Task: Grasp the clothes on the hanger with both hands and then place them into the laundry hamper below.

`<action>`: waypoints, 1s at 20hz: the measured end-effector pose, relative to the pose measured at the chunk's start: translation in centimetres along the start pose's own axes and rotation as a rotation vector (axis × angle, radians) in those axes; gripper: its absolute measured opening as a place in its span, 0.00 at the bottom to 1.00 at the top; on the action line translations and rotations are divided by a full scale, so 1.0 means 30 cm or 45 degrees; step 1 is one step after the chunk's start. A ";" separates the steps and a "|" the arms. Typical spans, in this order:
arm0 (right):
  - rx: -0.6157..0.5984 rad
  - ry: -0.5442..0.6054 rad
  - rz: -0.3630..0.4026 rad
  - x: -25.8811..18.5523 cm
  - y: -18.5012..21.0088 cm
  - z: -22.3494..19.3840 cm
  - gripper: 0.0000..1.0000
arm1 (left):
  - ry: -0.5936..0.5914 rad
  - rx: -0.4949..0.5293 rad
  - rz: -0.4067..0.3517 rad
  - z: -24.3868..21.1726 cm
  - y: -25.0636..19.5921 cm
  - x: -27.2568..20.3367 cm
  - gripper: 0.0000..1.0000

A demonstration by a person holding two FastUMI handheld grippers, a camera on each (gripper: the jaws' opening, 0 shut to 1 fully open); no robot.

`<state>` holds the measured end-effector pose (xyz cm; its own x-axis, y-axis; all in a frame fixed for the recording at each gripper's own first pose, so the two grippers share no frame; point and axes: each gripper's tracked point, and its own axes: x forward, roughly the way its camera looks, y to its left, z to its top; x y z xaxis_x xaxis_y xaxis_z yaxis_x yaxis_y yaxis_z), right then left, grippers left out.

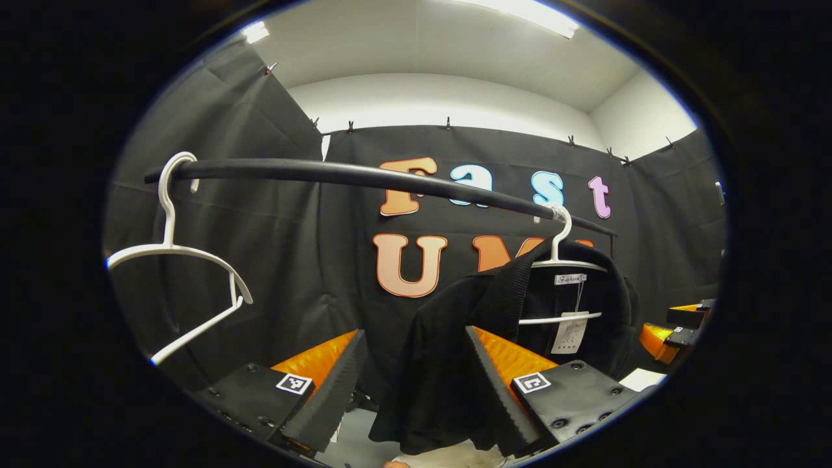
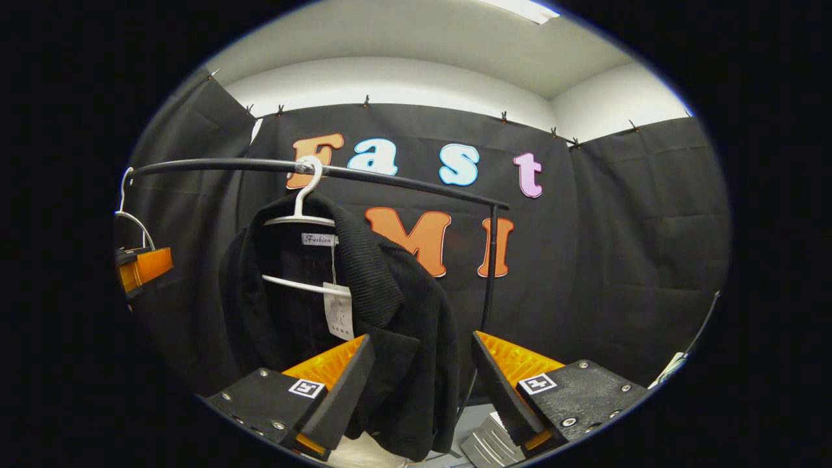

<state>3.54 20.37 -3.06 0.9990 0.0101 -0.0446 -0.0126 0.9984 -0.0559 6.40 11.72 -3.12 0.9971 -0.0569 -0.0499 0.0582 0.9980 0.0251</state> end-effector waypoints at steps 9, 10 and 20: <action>0.026 0.135 0.032 0.066 0.072 -0.140 0.92 | 0.071 0.000 0.016 -0.083 0.021 -0.014 0.93; 0.033 0.153 0.035 0.077 0.078 -0.156 0.92 | 0.078 -0.003 0.023 -0.093 0.030 -0.015 0.93; 0.076 0.236 0.055 0.233 0.107 -0.279 0.92 | 0.134 -0.023 0.083 -0.158 0.078 -0.039 0.93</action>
<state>10.10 23.18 -11.91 0.9723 0.0481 -0.2286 -0.0472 0.9988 0.0094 5.14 14.25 -7.74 0.9881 0.0105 -0.1534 -0.0085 0.9999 0.0137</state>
